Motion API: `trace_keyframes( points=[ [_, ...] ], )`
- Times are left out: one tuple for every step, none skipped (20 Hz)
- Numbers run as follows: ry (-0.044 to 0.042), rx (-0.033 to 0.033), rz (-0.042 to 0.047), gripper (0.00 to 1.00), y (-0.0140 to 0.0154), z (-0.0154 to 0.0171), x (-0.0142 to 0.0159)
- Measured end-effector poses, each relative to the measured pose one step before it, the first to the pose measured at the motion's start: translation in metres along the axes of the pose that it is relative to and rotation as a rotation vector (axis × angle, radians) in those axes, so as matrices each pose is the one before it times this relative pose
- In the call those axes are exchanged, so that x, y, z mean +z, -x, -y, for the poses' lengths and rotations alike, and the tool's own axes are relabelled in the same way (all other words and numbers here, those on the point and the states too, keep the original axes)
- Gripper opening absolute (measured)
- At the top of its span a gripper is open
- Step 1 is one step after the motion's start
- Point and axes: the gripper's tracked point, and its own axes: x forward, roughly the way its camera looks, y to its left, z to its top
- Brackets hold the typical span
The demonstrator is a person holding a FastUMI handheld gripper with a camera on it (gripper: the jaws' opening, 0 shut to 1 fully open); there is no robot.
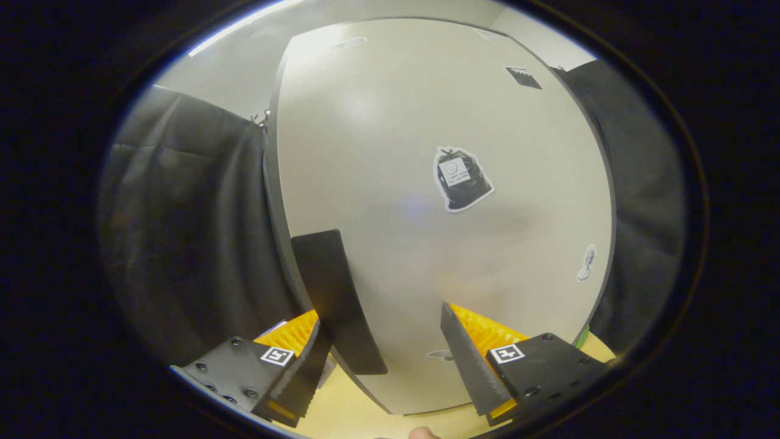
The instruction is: Open the shoe cabinet door, grab the shoes and put them into the shoe cabinet, then close the shoe cabinet door.
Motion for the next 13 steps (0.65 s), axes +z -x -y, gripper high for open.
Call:
trace_keyframes(
  points=[
    [-0.00065, -0.00216, 0.00101, 1.00, -0.00062, 0.00009, 0.00019],
    [0.00031, -0.00169, 0.00109, 1.00, -0.00028, -0.00007, 0.00007],
    [0.00086, -0.00067, 0.00094, 1.00, -0.00033, 0.00004, 0.00005],
    [0.00097, -0.00012, 0.00120, 1.00, 0.00055, -0.00004, -0.00070],
    [0.00048, -0.00069, 0.00092, 1.00, -0.00038, -0.00002, 0.00006],
    [0.00035, -0.00029, 0.00123, 1.00, 0.00094, -0.00039, -0.00050],
    [0.00034, -0.00098, -0.00016, 1.00, 0.00042, -0.00051, -0.00036],
    [0.00133, 0.00076, 0.00304, 1.00, 0.00170, -0.00039, 0.00010],
    [0.00328, 0.00091, 0.00029, 1.00, 0.00012, -0.00030, -0.00037],
    [0.00107, 0.00269, 0.00485, 1.00, 0.00023, -0.00013, -0.00019],
    [0.00041, 0.00091, 0.00060, 1.00, 0.00063, -0.00040, -0.00033],
    [0.00243, 0.00126, 0.00229, 1.00, 0.00139, -0.00033, 0.00011],
    [0.00315, -0.00006, 0.00199, 1.00, 0.00012, -0.00006, -0.00008]
  ],
)
